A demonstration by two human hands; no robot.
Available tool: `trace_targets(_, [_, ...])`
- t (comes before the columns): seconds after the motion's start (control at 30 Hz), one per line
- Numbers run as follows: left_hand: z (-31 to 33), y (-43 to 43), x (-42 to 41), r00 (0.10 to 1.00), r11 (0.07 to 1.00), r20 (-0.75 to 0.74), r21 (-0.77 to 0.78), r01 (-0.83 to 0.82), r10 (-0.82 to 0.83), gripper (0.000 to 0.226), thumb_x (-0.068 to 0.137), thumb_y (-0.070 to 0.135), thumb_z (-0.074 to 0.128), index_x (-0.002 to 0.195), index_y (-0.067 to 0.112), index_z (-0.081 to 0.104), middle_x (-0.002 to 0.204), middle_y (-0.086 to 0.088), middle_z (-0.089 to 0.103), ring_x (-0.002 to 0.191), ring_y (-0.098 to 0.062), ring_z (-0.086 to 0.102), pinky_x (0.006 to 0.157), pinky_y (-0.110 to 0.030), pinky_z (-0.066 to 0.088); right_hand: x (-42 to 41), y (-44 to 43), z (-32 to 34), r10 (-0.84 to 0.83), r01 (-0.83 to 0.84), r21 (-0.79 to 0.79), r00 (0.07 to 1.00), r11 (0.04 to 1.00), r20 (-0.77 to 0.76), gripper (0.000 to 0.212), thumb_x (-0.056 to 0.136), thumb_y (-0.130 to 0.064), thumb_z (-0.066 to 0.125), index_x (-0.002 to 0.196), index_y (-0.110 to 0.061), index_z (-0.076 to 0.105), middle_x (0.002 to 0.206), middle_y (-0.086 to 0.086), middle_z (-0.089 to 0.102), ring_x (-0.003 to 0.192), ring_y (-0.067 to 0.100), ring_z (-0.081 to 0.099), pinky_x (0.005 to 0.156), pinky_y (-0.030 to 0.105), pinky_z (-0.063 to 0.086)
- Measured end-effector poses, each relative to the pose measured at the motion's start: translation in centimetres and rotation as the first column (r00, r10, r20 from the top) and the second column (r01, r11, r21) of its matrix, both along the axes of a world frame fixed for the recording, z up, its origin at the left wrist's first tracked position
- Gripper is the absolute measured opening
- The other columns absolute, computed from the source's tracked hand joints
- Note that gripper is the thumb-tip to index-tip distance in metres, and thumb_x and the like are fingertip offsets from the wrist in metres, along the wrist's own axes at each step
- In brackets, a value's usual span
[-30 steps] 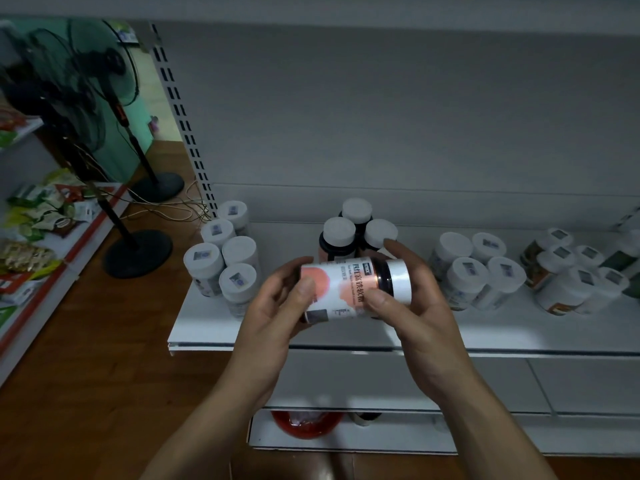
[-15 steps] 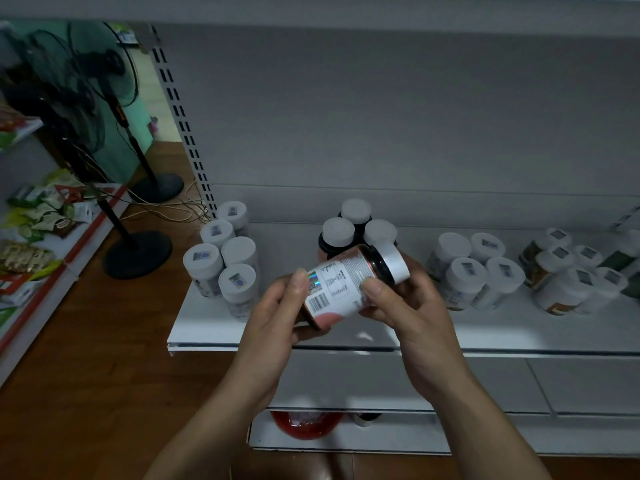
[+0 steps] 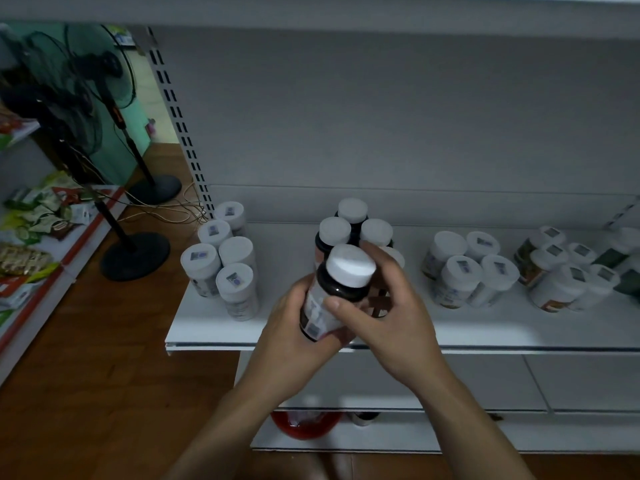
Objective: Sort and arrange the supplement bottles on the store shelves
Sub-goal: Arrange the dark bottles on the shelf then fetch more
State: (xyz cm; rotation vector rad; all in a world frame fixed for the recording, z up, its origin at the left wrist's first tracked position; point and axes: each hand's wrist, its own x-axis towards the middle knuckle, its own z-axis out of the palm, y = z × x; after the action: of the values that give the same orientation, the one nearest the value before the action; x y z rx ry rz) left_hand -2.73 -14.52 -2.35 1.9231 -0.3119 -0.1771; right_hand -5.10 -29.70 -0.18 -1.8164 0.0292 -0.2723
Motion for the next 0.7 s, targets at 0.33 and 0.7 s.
trace_targets(0.33, [-4.7, -1.2, 2.8, 0.981, 0.982, -0.082, -0.056, -0.178, 0.173, 0.058, 0.076, 0.018, 0.080, 0.119, 0.037, 0.046, 0.118, 0.009, 0.059, 0.100, 0.007, 0.060, 0.080, -0.011, 0.049, 0.8, -3.0, -1.5, -0.298, 0.311, -0.127, 0.948, 0.942, 0.112, 0.053, 0.083, -0.032, 0.075, 0.122, -0.050, 0.045, 0.118, -0.034, 0.050, 0.114, -0.003, 0.050, 0.094, 0.018, 0.041])
trace_targets(0.7, [-6.1, -1.4, 7.3, 0.955, 0.955, -0.106, -0.081, -0.286, 0.277, 0.065, 0.071, 0.007, 0.082, 0.120, 0.030, 0.046, 0.125, 0.003, 0.061, 0.115, -0.016, 0.060, 0.101, -0.040, 0.048, 3.5, -4.1, -6.9, -0.267, 0.262, -0.052, 0.946, 0.964, -0.183, 0.054, 0.077, -0.031, 0.080, 0.117, -0.046, 0.048, 0.119, -0.021, 0.057, 0.111, 0.003, 0.054, 0.091, 0.025, 0.043])
